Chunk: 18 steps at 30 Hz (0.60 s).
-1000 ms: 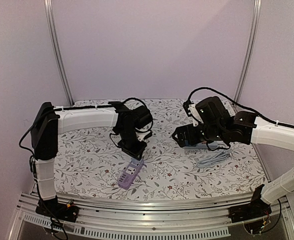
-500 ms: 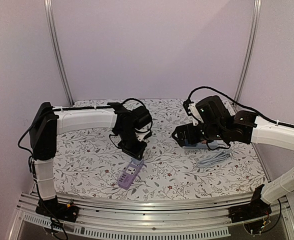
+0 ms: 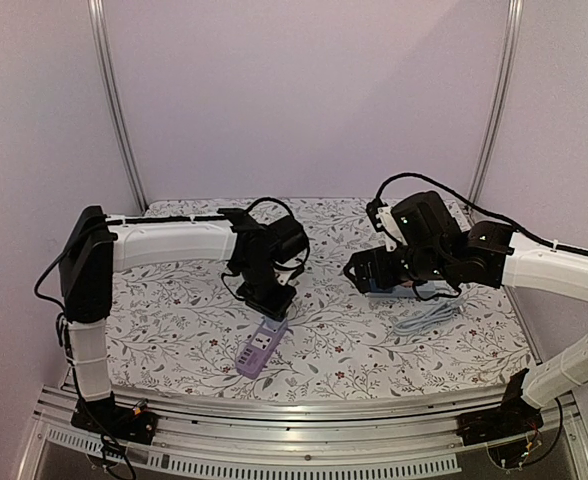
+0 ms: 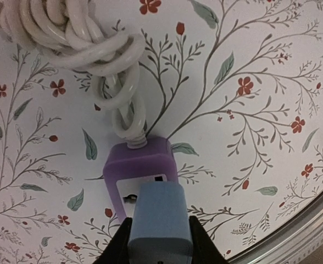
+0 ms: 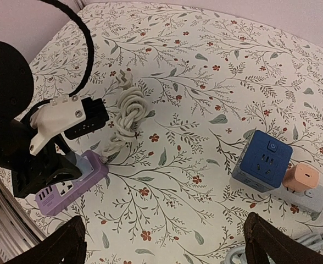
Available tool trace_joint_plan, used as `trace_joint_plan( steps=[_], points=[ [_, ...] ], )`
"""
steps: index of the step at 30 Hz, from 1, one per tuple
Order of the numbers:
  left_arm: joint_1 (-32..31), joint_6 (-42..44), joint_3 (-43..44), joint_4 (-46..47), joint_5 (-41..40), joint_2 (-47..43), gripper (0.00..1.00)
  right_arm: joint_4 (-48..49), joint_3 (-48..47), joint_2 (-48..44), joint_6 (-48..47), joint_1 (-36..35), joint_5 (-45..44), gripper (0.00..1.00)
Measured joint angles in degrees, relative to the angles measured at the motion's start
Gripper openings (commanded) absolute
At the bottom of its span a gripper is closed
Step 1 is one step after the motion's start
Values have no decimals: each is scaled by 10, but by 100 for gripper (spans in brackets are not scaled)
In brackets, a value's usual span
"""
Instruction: Insert the plug
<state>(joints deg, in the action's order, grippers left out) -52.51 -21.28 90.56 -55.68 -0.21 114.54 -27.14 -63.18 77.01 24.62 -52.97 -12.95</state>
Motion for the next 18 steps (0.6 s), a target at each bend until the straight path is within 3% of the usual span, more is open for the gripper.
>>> trace_joint_plan(
  steps=[10,18],
  points=[
    [-15,-52,-16,2,-44,1,0,0,0,2,-2,0,0,99],
    [-25,-44,-21,1,-71,5,0,0,0,3,-5,0,0,99]
  ],
)
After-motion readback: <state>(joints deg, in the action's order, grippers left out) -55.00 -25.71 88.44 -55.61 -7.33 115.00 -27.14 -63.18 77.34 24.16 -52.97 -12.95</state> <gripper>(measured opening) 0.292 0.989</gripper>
